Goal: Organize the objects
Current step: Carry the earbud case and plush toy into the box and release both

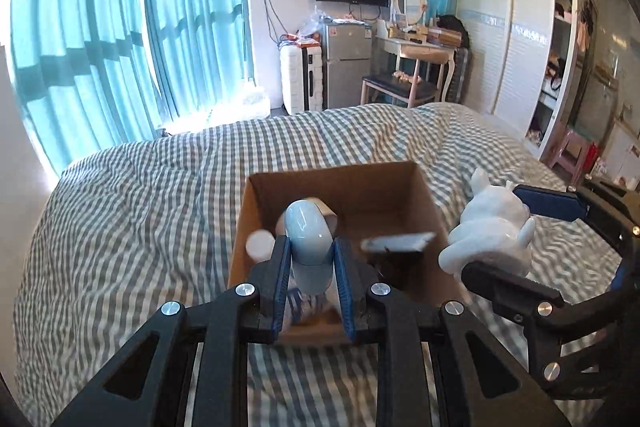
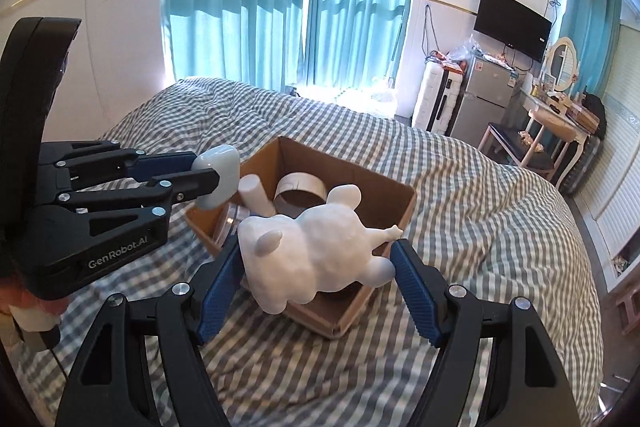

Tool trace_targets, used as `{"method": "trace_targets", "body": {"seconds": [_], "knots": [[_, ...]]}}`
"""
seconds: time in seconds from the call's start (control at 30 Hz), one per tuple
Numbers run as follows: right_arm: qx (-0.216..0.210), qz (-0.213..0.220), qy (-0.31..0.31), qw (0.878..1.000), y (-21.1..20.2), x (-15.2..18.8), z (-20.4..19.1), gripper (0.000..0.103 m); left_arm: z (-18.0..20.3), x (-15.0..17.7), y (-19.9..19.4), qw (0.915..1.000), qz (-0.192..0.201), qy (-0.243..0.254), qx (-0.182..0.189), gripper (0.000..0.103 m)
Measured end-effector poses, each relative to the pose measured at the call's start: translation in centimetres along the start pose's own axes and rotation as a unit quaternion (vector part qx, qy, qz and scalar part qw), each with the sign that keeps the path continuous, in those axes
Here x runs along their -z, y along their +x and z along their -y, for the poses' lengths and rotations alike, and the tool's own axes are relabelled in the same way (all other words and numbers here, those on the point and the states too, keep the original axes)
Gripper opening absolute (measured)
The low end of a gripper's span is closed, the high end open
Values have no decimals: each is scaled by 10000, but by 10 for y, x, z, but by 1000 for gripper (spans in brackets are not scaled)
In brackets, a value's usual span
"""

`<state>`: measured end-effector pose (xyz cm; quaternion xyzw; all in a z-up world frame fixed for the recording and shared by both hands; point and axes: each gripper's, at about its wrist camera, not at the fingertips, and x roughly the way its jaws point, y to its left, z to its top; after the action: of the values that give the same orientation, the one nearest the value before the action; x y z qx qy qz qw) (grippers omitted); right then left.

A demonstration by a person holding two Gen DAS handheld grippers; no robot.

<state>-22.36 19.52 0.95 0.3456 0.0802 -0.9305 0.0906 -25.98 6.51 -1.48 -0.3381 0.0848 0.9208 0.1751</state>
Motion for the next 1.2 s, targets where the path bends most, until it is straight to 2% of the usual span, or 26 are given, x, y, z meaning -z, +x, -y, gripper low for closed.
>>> {"method": "trace_targets", "body": {"seconds": [0.13,0.43,0.63,0.73,0.8,0.9,1.0,1.07,1.13,1.2], "knots": [[-18,-205,38,9998,38,-13,11,73,-8,-13,37,9998,-184,35,-6,22],[-21,-458,-321,9984,108,-26,15,73,-22,-14,91,9991,-425,-36,70,22],[-463,-415,8,9981,123,-21,24,74,-25,-8,106,9987,-472,1,168,22],[-445,-401,54,9982,121,-21,26,75,-24,-7,108,9982,-541,-55,242,22],[-338,-287,85,9990,115,-23,28,81,-23,-8,104,9983,-506,-65,265,22],[-302,-147,206,9992,99,-30,29,84,-20,-17,91,9987,-416,-27,306,24],[-229,-28,287,9993,81,-37,32,85,-19,-27,72,9991,-322,49,261,31],[-117,59,303,9995,67,-42,35,85,-18,-32,60,9995,-221,82,186,47],[-26,159,304,9994,51,-45,36,85,-18,-37,44,9999,-81,69,110,57],[123,275,321,9990,35,-49,35,87,-20,-43,27,10000,30,5,87,61]]}}
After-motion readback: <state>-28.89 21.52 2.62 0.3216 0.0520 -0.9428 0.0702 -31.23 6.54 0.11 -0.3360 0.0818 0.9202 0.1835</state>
